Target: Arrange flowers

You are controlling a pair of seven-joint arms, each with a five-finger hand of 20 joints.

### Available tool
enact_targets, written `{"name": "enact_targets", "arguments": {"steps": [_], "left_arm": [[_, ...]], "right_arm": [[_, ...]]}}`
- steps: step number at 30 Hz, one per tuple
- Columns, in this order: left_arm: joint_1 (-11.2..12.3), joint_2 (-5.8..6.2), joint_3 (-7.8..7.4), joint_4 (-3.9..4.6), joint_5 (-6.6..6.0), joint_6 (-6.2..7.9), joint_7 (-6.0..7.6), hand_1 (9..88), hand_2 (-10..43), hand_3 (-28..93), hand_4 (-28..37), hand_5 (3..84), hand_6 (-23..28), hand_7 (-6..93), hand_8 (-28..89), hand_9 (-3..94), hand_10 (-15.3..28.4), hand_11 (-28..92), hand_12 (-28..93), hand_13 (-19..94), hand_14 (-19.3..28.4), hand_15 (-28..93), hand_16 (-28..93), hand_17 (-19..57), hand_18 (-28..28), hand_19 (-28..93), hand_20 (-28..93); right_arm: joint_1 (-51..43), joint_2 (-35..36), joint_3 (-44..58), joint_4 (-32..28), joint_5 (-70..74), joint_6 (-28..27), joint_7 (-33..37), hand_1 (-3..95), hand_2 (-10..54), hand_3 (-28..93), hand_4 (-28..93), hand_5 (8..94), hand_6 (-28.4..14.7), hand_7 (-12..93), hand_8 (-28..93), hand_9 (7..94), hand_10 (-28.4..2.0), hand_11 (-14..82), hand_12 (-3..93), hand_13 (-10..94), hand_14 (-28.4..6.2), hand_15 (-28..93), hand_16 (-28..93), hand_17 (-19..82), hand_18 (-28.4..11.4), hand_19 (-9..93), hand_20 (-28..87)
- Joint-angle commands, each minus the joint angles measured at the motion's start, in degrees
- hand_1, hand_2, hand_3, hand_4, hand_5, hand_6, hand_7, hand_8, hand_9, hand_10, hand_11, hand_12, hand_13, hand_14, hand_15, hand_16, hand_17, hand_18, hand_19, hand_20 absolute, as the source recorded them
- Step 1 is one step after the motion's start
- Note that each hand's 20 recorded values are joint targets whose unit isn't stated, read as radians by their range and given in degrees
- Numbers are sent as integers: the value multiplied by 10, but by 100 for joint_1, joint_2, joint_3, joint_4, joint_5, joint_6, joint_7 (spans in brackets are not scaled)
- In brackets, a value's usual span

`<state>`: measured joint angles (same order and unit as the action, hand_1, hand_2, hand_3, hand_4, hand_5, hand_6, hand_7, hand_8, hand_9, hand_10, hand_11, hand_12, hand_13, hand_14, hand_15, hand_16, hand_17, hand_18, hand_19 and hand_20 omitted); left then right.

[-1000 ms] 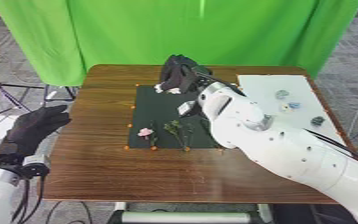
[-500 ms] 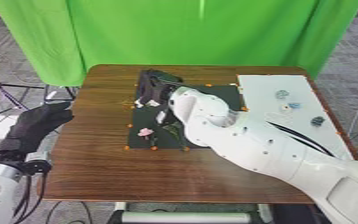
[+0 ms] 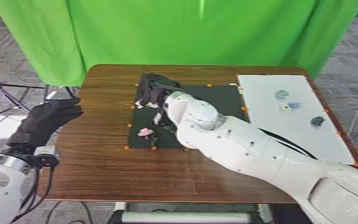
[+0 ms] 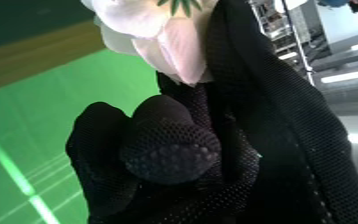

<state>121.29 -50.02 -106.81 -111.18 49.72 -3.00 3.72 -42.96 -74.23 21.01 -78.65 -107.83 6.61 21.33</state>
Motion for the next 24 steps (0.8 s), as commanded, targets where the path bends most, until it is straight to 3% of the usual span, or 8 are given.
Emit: {"name": "enact_targets", "arguments": {"steps": [1, 6, 8, 9, 10, 13, 16, 24], "left_arm": [[39, -50, 20, -12, 15, -63, 1, 259, -46, 615, -177, 465, 46, 131, -53, 448, 136, 223, 156, 341, 184, 200, 50, 21, 155, 99, 181], [281, -155, -85, -91, -136, 235, 169, 253, -45, 613, -182, 466, 47, 131, -53, 448, 137, 222, 156, 342, 184, 200, 50, 23, 155, 96, 179], [219, -96, 12, -22, -357, 602, 420, 242, -29, 613, -196, 468, 47, 130, -53, 450, 138, 221, 155, 344, 185, 198, 48, 29, 148, 85, 173], [225, -70, 65, -54, -475, 978, 499, 230, -5, 625, -216, 472, 48, 128, -54, 455, 139, 223, 155, 347, 184, 198, 47, 33, 144, 79, 172], [219, -75, 58, -37, -554, 1067, 565, 224, 9, 634, -229, 474, 49, 129, -54, 458, 140, 225, 154, 350, 184, 197, 46, 35, 142, 77, 171], [304, -71, -11, -69, -622, 1422, 713, 198, 189, 623, -279, 501, 42, 137, -62, 493, 147, 227, 143, 368, 180, 189, 31, 51, 117, 58, 162], [286, -17, 52, -69, -726, 1815, 869, 214, 280, 592, -282, 512, 39, 139, -67, 513, 145, 227, 139, 374, 171, 172, 21, 63, 95, 43, 156], [219, -30, 123, -57, -802, 1755, 813, 240, 328, 600, -283, 502, 51, 128, -74, 521, 144, 217, 120, 367, 151, 108, 3, 77, 62, 19, 151]], "right_arm": [[-211, -166, 170, 235, -259, -121, -25, 664, -95, 533, -179, 836, 14, 198, 67, 825, -108, 27, 331, 908, -13, 635, 313, 633, -130, 932, 607], [-363, -314, 239, 319, -483, -321, -177, 660, -95, 535, -180, 832, 17, 200, 65, 820, -103, 24, 327, 907, -12, 635, 313, 630, -130, 932, 609], [-334, -302, 194, 305, -501, -271, -174, 659, -95, 535, -180, 831, 18, 201, 65, 819, -101, 24, 325, 906, -12, 635, 313, 629, -129, 932, 608], [-331, -313, 189, 311, -513, -272, -183, 658, -95, 536, -179, 831, 18, 201, 64, 818, -101, 24, 325, 905, -13, 635, 313, 629, -128, 932, 608], [-346, -317, 207, 309, -528, -303, -186, 657, -95, 537, -179, 830, 18, 202, 64, 818, -101, 24, 324, 904, -14, 635, 313, 629, -128, 932, 607], [-387, -336, 227, 320, -575, -337, -211, 655, -95, 540, -181, 829, 19, 202, 63, 817, -101, 24, 323, 903, -14, 636, 312, 628, -127, 932, 606], [-401, -300, 221, 332, -641, -337, -217, 654, -95, 541, -182, 828, 19, 204, 64, 817, -101, 24, 320, 903, -14, 636, 312, 628, -127, 932, 606], [-353, -204, 226, 460, -749, -317, -190, 651, -95, 543, -187, 825, 19, 204, 61, 813, -99, 24, 319, 901, -14, 636, 311, 624, -127, 932, 605]]}}
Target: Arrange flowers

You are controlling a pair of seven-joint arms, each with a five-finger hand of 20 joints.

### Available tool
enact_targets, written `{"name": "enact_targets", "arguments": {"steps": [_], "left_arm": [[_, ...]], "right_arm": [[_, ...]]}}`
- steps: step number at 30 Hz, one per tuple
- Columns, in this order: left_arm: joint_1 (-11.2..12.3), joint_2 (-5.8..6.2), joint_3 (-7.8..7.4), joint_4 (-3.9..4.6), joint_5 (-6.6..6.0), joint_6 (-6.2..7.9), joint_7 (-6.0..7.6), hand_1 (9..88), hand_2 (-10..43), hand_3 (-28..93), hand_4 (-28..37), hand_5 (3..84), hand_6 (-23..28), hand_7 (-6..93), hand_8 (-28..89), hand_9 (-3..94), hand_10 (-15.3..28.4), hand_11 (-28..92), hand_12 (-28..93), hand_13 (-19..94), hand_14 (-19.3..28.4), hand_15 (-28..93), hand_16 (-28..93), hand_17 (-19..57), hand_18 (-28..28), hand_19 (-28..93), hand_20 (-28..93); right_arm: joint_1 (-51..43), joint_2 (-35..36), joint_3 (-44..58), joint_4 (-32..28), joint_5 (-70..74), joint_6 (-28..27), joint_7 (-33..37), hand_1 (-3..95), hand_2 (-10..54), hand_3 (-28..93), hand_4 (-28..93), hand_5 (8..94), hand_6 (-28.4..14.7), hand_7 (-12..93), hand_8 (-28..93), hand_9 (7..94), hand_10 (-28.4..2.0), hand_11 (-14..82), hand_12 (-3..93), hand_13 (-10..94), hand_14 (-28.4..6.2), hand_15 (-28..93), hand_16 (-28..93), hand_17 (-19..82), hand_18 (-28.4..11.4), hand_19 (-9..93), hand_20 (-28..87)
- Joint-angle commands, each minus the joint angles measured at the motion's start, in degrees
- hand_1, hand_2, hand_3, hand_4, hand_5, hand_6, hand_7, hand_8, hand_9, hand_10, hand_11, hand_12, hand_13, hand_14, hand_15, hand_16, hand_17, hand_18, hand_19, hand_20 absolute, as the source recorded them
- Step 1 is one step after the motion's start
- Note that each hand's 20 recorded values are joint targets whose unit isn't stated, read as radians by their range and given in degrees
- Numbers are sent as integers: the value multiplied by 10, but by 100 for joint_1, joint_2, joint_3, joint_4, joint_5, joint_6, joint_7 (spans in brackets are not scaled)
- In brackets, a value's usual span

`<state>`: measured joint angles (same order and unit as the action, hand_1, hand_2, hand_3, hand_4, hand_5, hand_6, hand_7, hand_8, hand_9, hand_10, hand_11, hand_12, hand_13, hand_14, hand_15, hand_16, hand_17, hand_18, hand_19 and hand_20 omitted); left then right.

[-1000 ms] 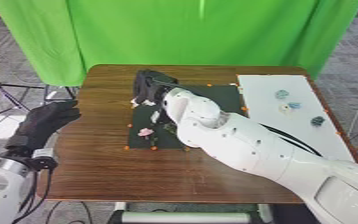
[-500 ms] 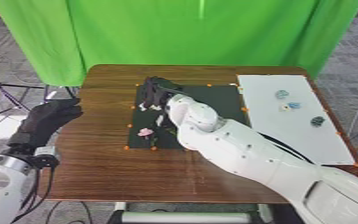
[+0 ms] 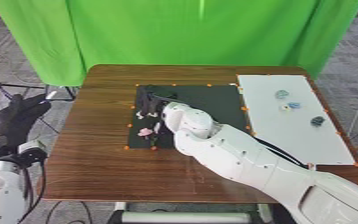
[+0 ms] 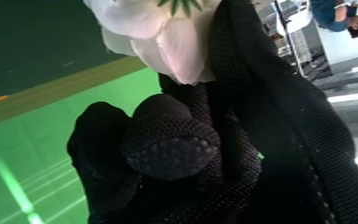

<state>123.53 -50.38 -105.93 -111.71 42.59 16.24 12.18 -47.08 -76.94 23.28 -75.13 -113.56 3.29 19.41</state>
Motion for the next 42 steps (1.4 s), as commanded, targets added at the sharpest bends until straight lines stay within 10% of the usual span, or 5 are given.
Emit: {"name": "enact_targets", "arguments": {"steps": [1, 8, 12, 16, 42], "left_arm": [[-35, 9, 54, 8, -84, -185, -35, 239, 327, 601, -283, 502, 51, 129, -74, 520, 144, 217, 120, 367, 151, 108, 4, 77, 62, 19, 151], [-110, 42, 91, 36, -25, -376, -116, 238, 304, 621, -283, 503, 48, 135, -73, 516, 143, 219, 123, 369, 154, 116, 11, 74, 64, 19, 151], [-134, 45, 98, 53, 6, -516, -132, 216, 130, 646, -280, 495, 47, 136, -70, 505, 146, 222, 131, 369, 162, 123, 16, 65, 79, 20, 152], [-140, 49, 92, 65, 34, -654, -175, 210, 78, 650, -282, 491, 47, 134, -67, 497, 146, 223, 135, 369, 166, 127, 20, 59, 91, 25, 152], [-236, 92, 147, 123, 65, -963, -307, 215, 20, 642, -258, 483, 48, 129, -61, 487, 146, 223, 142, 365, 172, 130, 31, 47, 111, 38, 150]], "right_arm": [[74, 90, -8, 115, -159, 41, 25, 651, -95, 543, -188, 824, 20, 204, 61, 813, -98, 23, 318, 900, -14, 637, 311, 624, -127, 932, 605], [57, 138, 29, 205, -40, 78, 140, 647, -95, 548, -189, 820, 23, 207, 61, 811, -96, 24, 318, 897, -14, 637, 310, 622, -127, 932, 604], [32, 169, 29, 138, -32, -19, 161, 634, -95, 558, -178, 799, 27, 218, 67, 798, -94, 24, 322, 892, -16, 639, 312, 619, -128, 932, 602], [48, 172, 18, 96, 1, -58, 165, 619, -95, 562, -166, 774, 26, 219, 67, 775, -99, 38, 309, 886, -16, 638, 313, 613, -127, 932, 597], [176, 41, -76, -49, 180, -57, 277, 546, -95, 543, -144, 763, 22, 182, 70, 740, -118, 125, 208, 878, -28, 636, 308, 606, -142, 932, 592]]}}
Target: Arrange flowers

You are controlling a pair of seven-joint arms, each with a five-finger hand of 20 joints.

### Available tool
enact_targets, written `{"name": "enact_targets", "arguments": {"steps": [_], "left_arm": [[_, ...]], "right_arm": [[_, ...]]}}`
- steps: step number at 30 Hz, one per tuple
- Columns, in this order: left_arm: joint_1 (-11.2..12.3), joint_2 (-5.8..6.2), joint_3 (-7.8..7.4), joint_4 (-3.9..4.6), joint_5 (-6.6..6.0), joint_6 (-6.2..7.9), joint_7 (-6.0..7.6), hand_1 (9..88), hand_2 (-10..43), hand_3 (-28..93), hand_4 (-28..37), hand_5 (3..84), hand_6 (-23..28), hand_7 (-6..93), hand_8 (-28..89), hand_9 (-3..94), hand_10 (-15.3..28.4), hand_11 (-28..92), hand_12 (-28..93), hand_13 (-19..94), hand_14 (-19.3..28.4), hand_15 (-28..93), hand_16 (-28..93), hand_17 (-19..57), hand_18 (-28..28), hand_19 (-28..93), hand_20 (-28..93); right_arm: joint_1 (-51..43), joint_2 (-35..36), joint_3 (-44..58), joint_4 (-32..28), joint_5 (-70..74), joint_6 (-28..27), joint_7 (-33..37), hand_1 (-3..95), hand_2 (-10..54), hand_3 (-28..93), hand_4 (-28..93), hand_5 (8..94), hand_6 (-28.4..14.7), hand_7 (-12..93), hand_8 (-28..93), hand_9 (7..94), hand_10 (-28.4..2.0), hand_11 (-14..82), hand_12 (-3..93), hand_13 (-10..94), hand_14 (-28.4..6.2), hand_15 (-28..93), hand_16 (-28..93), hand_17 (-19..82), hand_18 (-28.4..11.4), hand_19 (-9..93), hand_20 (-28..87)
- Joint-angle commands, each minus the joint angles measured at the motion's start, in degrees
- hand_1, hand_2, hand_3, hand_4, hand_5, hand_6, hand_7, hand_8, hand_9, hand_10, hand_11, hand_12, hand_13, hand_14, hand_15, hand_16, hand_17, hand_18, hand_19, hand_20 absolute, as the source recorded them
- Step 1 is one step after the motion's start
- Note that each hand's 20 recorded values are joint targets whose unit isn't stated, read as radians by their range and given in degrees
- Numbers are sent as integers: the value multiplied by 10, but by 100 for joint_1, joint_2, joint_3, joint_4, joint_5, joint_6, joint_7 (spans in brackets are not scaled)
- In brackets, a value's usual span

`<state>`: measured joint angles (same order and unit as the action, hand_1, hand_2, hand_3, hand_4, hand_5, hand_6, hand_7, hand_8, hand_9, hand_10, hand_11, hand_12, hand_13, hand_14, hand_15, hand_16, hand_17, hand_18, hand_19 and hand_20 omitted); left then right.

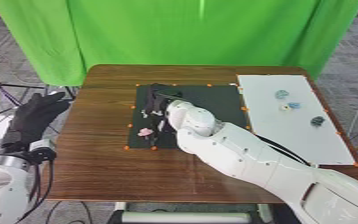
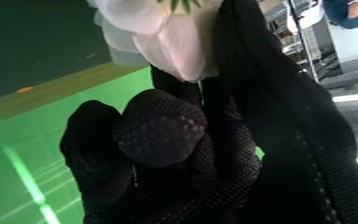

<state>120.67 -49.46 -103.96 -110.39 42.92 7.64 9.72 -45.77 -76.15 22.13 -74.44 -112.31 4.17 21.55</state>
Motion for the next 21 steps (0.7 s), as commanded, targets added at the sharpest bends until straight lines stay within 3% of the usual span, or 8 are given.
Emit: {"name": "enact_targets", "arguments": {"steps": [1, 9, 13, 21], "left_arm": [[40, 4, -48, -3, 29, -107, -61, 216, 17, 643, -256, 483, 48, 129, -62, 486, 146, 223, 142, 364, 173, 132, 32, 45, 113, 39, 151], [61, -4, -57, -15, 49, -170, -58, 224, -1, 639, -244, 480, 48, 131, -62, 482, 145, 223, 143, 360, 178, 137, 35, 43, 116, 42, 150], [0, 10, -22, 16, 69, -218, -78, 227, -7, 636, -238, 478, 45, 131, -61, 478, 144, 222, 143, 358, 178, 136, 35, 40, 117, 41, 149], [84, -17, -88, -18, 85, -233, -82, 239, -18, 628, -227, 477, 39, 135, -62, 475, 142, 222, 144, 356, 177, 137, 38, 36, 121, 41, 148]], "right_arm": [[37, -38, 65, -117, 38, -189, 71, 538, -95, 538, -141, 753, 18, 180, 71, 732, -122, 130, 197, 877, -28, 636, 308, 606, -142, 932, 593], [50, -18, 110, -174, 142, -374, 62, 456, -95, 595, -147, 710, 21, 180, 49, 697, -134, 123, 192, 874, -29, 629, 306, 600, -142, 932, 586], [106, 61, 143, -296, 226, -504, 37, 391, -95, 654, -156, 667, 30, 168, -83, 668, -137, 112, 191, 869, -33, 626, 306, 596, -144, 932, 581], [209, 241, 185, -520, 408, -565, -13, 361, -95, 648, -151, 643, 33, 157, -88, 640, -145, 95, 192, 865, -34, 621, 304, 589, -147, 932, 570]]}}
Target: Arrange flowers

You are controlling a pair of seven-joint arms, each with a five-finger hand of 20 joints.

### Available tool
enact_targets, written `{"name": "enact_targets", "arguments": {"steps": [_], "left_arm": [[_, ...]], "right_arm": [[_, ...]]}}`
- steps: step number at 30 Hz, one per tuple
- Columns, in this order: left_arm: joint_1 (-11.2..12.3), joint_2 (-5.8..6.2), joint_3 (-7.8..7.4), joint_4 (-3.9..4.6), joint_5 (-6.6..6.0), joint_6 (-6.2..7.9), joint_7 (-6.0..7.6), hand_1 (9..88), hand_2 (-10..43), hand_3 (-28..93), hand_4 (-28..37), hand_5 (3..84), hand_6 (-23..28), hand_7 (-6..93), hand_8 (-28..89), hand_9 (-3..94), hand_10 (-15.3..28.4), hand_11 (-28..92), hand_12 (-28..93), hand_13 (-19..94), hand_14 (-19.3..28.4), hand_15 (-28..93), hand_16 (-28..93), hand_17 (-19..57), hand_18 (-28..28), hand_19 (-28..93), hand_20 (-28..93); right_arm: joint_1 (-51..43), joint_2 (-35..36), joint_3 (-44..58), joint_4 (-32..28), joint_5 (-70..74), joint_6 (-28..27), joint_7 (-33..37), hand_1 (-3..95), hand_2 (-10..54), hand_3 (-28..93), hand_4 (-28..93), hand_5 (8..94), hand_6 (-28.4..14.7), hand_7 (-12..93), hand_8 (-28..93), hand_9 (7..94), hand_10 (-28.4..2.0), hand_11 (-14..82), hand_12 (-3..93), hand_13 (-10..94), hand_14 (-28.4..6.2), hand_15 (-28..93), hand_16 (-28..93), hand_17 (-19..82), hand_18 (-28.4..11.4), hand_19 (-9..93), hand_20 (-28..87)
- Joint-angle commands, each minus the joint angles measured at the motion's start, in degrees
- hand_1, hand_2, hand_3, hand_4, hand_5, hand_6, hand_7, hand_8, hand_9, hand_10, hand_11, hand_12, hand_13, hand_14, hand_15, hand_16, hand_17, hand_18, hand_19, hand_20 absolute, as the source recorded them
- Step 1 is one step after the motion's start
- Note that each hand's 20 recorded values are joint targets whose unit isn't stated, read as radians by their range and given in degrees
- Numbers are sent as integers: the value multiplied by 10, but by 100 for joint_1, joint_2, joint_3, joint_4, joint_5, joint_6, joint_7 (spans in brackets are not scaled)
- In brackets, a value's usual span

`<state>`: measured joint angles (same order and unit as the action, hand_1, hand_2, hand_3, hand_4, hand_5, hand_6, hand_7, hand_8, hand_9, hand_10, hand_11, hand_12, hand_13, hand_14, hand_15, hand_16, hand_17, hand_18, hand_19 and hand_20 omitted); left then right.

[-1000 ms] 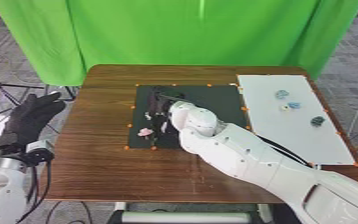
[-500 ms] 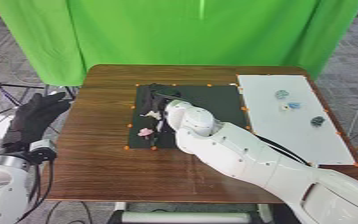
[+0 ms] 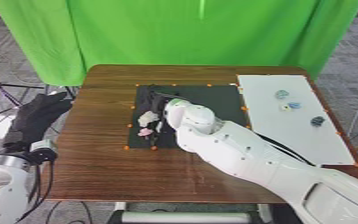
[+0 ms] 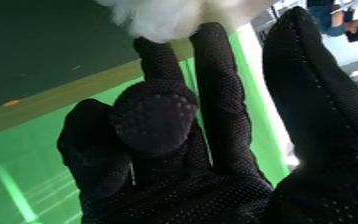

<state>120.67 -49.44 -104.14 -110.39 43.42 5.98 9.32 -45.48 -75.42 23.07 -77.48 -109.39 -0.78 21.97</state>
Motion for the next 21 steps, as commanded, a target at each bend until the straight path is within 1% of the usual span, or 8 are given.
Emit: {"name": "enact_targets", "arguments": {"steps": [1, 5, 10, 13, 15, 16, 18, 21], "left_arm": [[103, -31, -75, -24, 37, -49, -35, 239, -19, 627, -226, 476, 39, 135, -63, 475, 142, 222, 144, 356, 177, 137, 38, 36, 121, 41, 148], [233, -80, -146, -86, 43, -26, -26, 239, -19, 626, -221, 476, 39, 135, -63, 475, 141, 223, 144, 356, 177, 136, 38, 35, 121, 41, 148], [404, -151, -246, -162, 19, 25, -9, 240, -20, 625, -219, 476, 39, 135, -63, 474, 142, 223, 144, 355, 177, 136, 39, 34, 121, 40, 148], [488, -197, -306, -185, 19, 21, 6, 240, -27, 630, -221, 475, 39, 134, -63, 475, 142, 222, 144, 355, 177, 136, 39, 35, 121, 40, 148], [562, -213, -359, -224, 9, 68, 35, 238, -30, 634, -222, 475, 40, 134, -63, 475, 141, 223, 144, 355, 177, 135, 39, 35, 121, 40, 148], [633, -261, -409, -254, 8, 87, 36, 238, -31, 635, -223, 475, 40, 133, -63, 475, 141, 223, 144, 355, 177, 135, 39, 35, 121, 39, 147], [635, -267, -421, -246, -12, 71, 24, 236, -33, 638, -223, 476, 40, 132, -62, 476, 141, 223, 144, 355, 177, 135, 39, 35, 121, 38, 147], [645, -289, -416, -245, 8, 50, 16, 234, -36, 641, -223, 476, 40, 132, -62, 475, 141, 222, 144, 356, 177, 135, 39, 36, 121, 38, 146]], "right_arm": [[209, 207, 102, -247, 134, -66, -84, 360, -95, 648, -150, 639, 33, 155, -88, 637, -147, 93, 192, 864, -34, 620, 304, 589, -147, 932, 569], [337, 569, 222, -648, 174, 69, -203, 357, -95, 645, -149, 628, 32, 149, -86, 630, -152, 90, 193, 863, -35, 619, 303, 587, -148, 932, 565], [315, 1337, 710, -1256, -169, 318, -355, 350, -95, 646, -149, 613, 28, 144, -84, 623, -150, 88, 192, 858, -36, 619, 303, 584, -147, 932, 560], [327, 1839, 957, -1395, -235, 614, -372, 339, -95, 649, -149, 596, 22, 139, -82, 611, -153, 86, 192, 857, -35, 620, 302, 584, -146, 932, 559], [165, 2288, 1318, -1567, -35, 507, -164, 332, -95, 651, -149, 584, 20, 135, -79, 593, -155, 81, 191, 855, -35, 621, 302, 582, -144, 932, 557], [64, 2441, 1509, -1594, 13, 451, -107, 329, -95, 648, -152, 575, 17, 130, -78, 584, -157, 81, 191, 853, -35, 621, 303, 580, -145, 932, 557], [-172, 2823, 1867, -1708, 97, 626, 19, 321, -95, 641, -155, 559, 7, 120, -73, 564, -166, 76, 189, 849, -35, 622, 303, 576, -147, 932, 555], [-764, 3315, 2669, -1926, -133, 521, 163, 298, -95, 620, -161, 518, -5, 101, -62, 515, -178, 67, 186, 833, -41, 625, 303, 567, -149, 932, 551]]}}
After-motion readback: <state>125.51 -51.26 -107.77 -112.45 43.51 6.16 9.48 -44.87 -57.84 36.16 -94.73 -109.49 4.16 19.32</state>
